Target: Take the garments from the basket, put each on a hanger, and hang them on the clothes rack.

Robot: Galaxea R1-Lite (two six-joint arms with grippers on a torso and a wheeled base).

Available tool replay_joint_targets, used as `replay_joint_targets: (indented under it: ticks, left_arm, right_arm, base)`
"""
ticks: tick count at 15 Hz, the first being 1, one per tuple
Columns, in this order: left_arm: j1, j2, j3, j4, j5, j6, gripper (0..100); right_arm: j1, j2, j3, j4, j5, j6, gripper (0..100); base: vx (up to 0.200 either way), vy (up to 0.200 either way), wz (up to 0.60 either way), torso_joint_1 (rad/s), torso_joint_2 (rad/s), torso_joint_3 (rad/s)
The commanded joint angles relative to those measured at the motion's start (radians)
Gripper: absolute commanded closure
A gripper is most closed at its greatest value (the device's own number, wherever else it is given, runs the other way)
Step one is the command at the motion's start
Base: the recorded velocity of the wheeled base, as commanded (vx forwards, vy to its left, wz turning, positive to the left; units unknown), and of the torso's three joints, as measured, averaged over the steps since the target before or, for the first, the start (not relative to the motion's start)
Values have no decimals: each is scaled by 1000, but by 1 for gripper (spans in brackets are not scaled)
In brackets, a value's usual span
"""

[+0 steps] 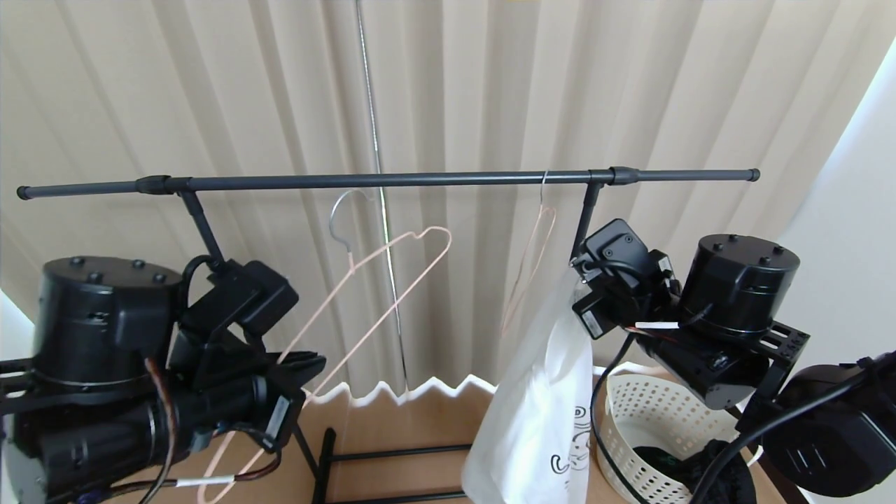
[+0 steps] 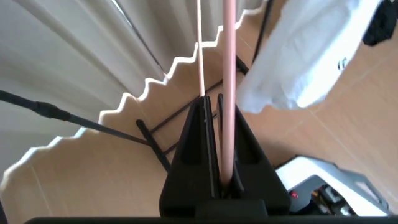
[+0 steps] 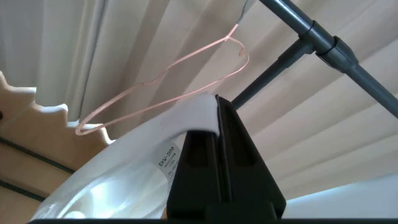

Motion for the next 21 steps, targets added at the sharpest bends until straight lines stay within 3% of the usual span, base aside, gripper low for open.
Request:
replay_joint_targets:
  ticks: [1, 7, 10, 14, 21]
  left_arm:
    - [12, -115, 89, 0, -55, 46, 100]
    - [-23, -89, 151, -1, -269, 91, 100]
    - [-81, 3, 141, -35, -274, 89, 100]
    - [-135, 131, 125, -196, -276, 83, 100]
    - [-142, 227, 22, -202, -265, 69, 100]
  right_arm:
    - [-1, 33, -21, -1, -44, 0, 100]
    - [-5, 66, -80, 2, -157, 0, 100]
    - [-5, 66, -81, 1, -157, 0, 100]
    - [-5, 66, -81, -1, -159, 0, 100]
    - [19, 60, -75, -2, -174, 2, 100]
  base:
    - [0, 0, 0, 0, 0, 0]
    - [0, 0, 0, 0, 0, 0]
    - [0, 0, 0, 0, 0, 0]
    - [0, 0, 0, 0, 0, 0]
    - [0, 0, 0, 0, 0, 0]
